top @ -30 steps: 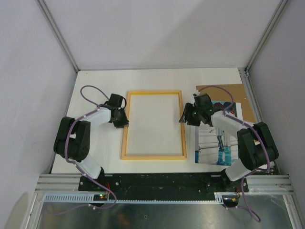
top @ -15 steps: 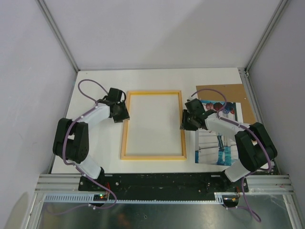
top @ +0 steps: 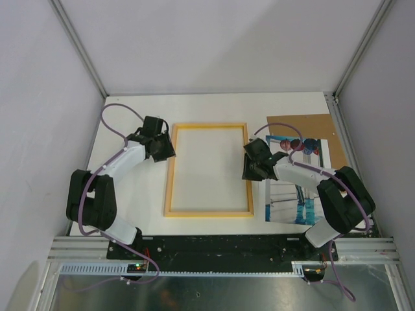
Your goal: Put the photo into the frame
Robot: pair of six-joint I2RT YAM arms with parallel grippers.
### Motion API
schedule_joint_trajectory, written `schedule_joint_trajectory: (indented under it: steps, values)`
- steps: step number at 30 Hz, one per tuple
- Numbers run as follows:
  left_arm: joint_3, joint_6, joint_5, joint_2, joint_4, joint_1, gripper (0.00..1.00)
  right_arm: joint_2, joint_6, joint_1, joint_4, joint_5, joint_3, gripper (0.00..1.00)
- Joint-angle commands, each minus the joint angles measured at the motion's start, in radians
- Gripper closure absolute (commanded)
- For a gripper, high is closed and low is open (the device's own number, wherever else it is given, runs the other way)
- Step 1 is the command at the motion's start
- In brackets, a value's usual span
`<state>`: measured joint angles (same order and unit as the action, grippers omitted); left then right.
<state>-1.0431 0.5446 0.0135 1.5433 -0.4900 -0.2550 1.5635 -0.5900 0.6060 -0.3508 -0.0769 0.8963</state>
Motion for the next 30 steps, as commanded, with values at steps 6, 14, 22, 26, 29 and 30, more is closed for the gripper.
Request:
schedule_joint_trajectory:
  steps: [6, 14, 22, 26, 29, 30]
  values:
    - [-0.019, -0.033, -0.039, -0.056, 0.002, -0.001, 0.53, -0.047, -0.04, 0.012, -0.045, -0.105, -0.04, 0.66]
    - [-0.013, -0.034, -0.043, -0.057, 0.003, -0.001, 0.53, -0.053, -0.047, 0.014, -0.037, -0.109, -0.071, 0.66]
    - [-0.012, -0.037, -0.043, -0.055, 0.002, -0.002, 0.53, -0.03, -0.055, 0.023, -0.015, -0.103, -0.082, 0.67]
    - [-0.013, -0.036, -0.04, -0.052, 0.003, 0.0, 0.53, -0.03, -0.063, 0.026, 0.001, -0.093, -0.082, 0.73]
    - [-0.014, -0.037, -0.038, -0.05, 0.003, 0.0, 0.53, -0.023, -0.076, 0.036, 0.022, -0.078, -0.081, 0.77]
    - [-0.014, -0.037, -0.039, -0.049, 0.003, 0.0, 0.53, -0.017, -0.082, 0.04, 0.033, -0.071, -0.08, 0.78]
